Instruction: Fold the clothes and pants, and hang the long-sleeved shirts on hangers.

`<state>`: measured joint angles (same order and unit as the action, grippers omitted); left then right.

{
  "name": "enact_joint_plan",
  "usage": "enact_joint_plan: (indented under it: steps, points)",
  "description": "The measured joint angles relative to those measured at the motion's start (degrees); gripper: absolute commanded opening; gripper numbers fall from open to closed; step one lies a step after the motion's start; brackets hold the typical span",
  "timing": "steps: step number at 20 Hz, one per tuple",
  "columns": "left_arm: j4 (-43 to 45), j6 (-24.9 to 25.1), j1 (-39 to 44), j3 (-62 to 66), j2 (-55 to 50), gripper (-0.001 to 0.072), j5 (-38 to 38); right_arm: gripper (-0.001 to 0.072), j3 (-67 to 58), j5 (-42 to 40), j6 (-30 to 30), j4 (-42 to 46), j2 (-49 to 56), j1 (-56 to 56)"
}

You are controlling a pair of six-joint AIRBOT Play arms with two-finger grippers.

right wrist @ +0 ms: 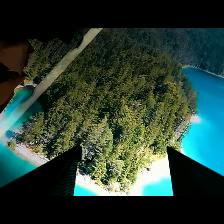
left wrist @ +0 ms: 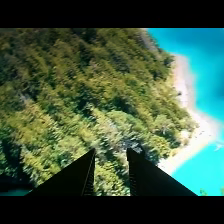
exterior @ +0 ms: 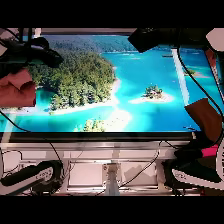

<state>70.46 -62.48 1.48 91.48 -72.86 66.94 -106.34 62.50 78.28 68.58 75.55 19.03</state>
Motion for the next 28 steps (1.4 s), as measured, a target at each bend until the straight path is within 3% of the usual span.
enact_joint_plan:
  steps: [3,4,5,6,7,11,13,18,19,28]
  points:
    - [3.43,-2.93,-6.62,-0.02,-0.24,0.0226,-0.48,0.0612,0.00,-0.61,0.00,0.00,0.00,0.00]
    - [3.96,-3.65,-9.16,-0.04,-0.50,0.0301,-0.63,0.0612,0.00,-0.74,0.00,-0.02,0.00,0.00]
    - [4.52,-4.46,-11.93,-0.07,-0.92,0.0477,-0.85,0.0612,0.00,-0.79,0.00,-0.02,0.00,0.00]
    - [4.96,-5.14,-14.62,-0.09,-1.49,0.0601,-0.90,0.0612,0.00,-0.87,0.00,-0.02,0.00,0.00]
    - [5.25,-5.92,-16.92,-0.11,-2.16,0.0623,-0.90,0.0612,0.00,-0.90,0.00,-0.02,0.00,0.00]
    - [5.86,-7.85,-24.13,-0.11,-5.92,0.0623,-0.85,0.0612,0.00,-1.03,0.00,-0.02,0.00,0.00]
    - [5.84,-9.20,-25.81,-0.11,-8.61,0.0668,-0.81,0.0612,0.00,-1.09,0.00,-0.02,0.00,0.00]
    - [6.01,-12.90,-27.32,-0.13,-16.55,0.0672,-1.03,0.0612,0.00,-1.09,0.00,-0.48,0.00,0.00]
    - [6.60,-14.08,-27.54,-0.13,-17.97,0.0700,-1.49,0.0612,0.00,-1.09,0.00,-0.55,0.00,0.00]
    - [16.72,-24.92,-28.96,-0.13,-24.17,0.0706,-9.62,0.0612,0.00,-1.40,0.15,-1.14,0.00,0.00]
